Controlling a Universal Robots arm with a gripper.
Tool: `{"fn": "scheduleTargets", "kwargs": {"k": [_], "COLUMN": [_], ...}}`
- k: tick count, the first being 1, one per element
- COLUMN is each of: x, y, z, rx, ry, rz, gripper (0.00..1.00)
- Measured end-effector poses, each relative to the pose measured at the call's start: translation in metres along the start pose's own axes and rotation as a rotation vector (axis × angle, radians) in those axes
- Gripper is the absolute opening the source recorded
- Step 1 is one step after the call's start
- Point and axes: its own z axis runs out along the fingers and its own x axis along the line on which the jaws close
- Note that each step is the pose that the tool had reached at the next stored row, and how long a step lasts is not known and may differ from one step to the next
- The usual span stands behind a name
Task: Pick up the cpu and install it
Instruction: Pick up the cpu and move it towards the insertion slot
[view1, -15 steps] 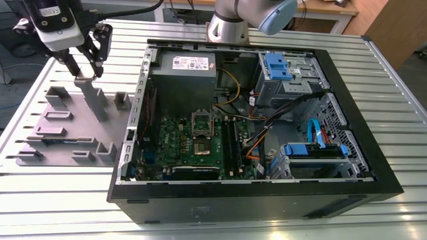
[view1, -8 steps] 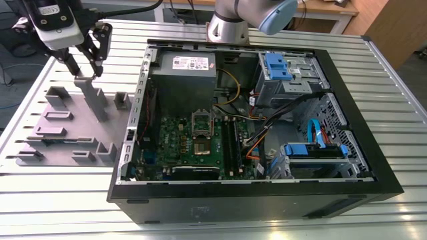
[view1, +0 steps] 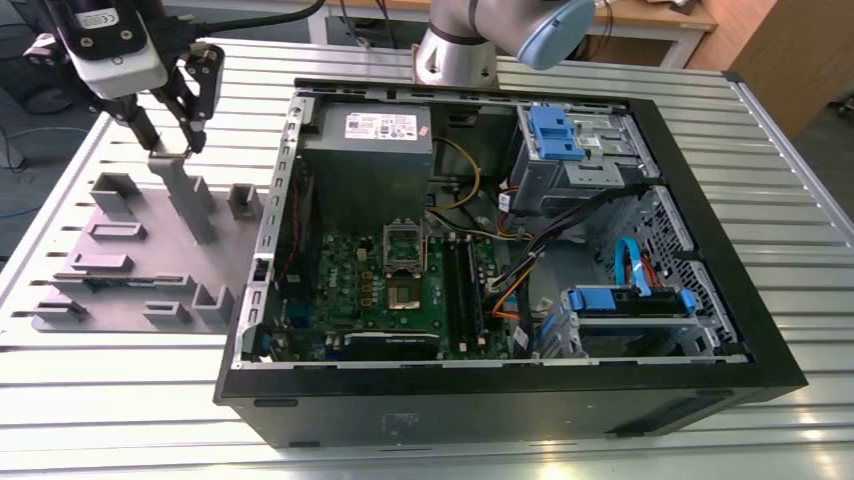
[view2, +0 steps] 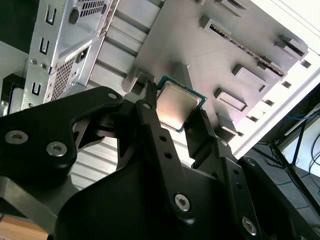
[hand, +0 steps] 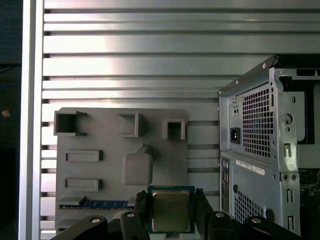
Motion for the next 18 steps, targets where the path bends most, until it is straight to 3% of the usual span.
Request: {"fn": "scheduleTargets", "kwargs": {"k": [7, 18], "x": [-0.0036, -0.0198], "y": [0.0001, 0.0005], "z": [0.0, 0.0002], "rx": [0.0, 0.0], "ry": [0.0, 0.0], "rz": [0.0, 0.0], "gripper": [0.47, 0.47]}}
